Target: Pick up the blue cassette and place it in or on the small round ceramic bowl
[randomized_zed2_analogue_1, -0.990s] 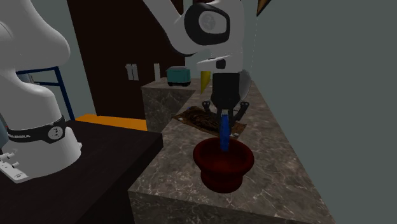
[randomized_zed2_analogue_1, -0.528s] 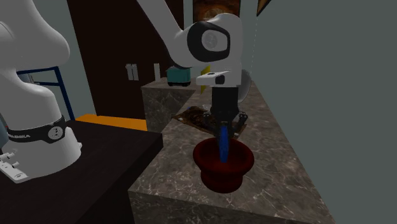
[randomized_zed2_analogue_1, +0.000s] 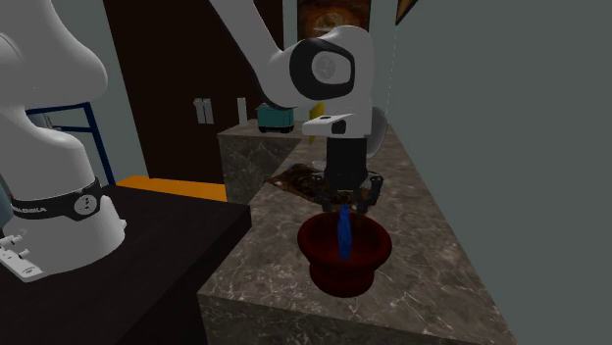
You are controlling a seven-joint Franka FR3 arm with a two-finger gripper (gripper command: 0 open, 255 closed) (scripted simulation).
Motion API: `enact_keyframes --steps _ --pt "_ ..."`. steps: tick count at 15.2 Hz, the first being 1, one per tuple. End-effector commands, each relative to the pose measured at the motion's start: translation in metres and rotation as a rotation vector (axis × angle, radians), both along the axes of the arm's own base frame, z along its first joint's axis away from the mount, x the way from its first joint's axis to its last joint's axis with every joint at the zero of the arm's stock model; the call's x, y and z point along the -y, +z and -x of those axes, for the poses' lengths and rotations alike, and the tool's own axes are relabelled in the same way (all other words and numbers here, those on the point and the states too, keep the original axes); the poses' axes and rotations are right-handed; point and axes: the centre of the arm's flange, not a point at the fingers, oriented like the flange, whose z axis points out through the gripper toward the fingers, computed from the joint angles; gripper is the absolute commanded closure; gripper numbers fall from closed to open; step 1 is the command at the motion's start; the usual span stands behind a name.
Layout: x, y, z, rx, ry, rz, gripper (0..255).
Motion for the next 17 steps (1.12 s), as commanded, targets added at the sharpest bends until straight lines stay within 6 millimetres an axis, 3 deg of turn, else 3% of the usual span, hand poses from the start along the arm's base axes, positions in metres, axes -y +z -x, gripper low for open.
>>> enact_keyframes --steps 1,5,9,17 --pt "0.000 0.000 0.000 0.000 0.000 0.000 0" --pt "0.000 0.000 0.000 0.000 0.000 0.000 0" --pt "-0.010 0.049 0.003 0.000 0.000 0.000 0" --pt "-0.010 0.049 0.003 0.000 0.000 0.000 0"
